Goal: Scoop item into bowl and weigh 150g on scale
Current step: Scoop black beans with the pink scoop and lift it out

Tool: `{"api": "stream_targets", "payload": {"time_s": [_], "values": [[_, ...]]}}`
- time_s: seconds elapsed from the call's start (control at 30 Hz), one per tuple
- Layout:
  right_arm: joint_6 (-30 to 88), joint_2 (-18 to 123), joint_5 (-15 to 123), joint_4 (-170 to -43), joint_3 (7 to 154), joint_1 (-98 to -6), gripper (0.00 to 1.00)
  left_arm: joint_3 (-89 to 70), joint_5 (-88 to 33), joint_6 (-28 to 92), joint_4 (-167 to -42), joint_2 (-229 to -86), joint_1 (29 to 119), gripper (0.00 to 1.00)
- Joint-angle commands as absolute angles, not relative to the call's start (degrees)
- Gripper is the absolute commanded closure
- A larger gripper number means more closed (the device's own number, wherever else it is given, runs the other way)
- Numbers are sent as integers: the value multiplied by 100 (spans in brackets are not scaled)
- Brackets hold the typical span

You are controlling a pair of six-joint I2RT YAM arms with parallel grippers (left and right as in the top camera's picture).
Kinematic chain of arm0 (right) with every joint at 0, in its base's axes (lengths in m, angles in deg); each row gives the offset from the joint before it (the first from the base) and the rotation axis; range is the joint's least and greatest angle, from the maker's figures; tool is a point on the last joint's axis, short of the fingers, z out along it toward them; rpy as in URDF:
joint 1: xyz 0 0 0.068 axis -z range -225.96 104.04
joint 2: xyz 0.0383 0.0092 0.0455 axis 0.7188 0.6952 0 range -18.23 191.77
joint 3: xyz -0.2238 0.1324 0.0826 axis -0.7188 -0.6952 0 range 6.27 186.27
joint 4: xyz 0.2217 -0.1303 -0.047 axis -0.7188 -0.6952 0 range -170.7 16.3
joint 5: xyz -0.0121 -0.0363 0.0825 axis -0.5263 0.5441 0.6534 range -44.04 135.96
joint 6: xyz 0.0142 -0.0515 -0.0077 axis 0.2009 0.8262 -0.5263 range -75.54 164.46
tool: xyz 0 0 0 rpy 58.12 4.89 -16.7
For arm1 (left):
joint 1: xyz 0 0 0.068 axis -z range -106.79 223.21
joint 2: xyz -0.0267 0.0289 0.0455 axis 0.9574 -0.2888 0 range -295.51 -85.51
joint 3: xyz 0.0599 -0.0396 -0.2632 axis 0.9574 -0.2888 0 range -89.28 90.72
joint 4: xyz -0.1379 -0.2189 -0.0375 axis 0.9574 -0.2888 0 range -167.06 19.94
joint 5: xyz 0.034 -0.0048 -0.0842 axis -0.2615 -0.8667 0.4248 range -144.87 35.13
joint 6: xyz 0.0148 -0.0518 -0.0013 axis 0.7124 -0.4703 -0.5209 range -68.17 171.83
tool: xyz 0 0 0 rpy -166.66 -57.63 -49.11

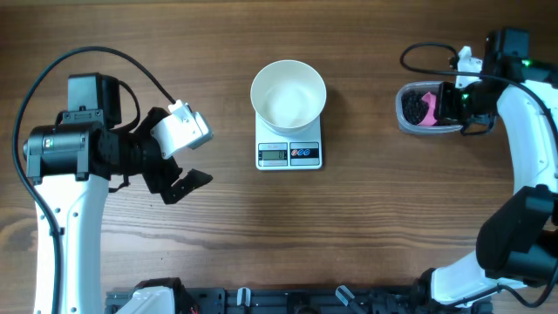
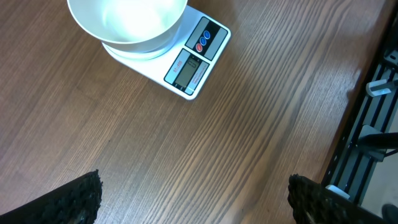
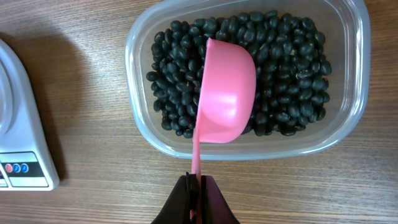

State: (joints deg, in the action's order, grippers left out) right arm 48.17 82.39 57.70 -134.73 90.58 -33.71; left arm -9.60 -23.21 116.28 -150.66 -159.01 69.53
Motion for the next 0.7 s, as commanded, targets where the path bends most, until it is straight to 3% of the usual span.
{"api": "stream_targets", "payload": {"time_s": [0.0, 0.67], "values": [[4734, 8357, 6159, -13519, 9087, -3292, 96, -838, -2175, 11743, -15068, -15837, 6929, 0], [4581, 8241, 6481, -13318, 8494, -3049, 95, -838, -2175, 11741, -15068, -15837, 6929, 0]]}}
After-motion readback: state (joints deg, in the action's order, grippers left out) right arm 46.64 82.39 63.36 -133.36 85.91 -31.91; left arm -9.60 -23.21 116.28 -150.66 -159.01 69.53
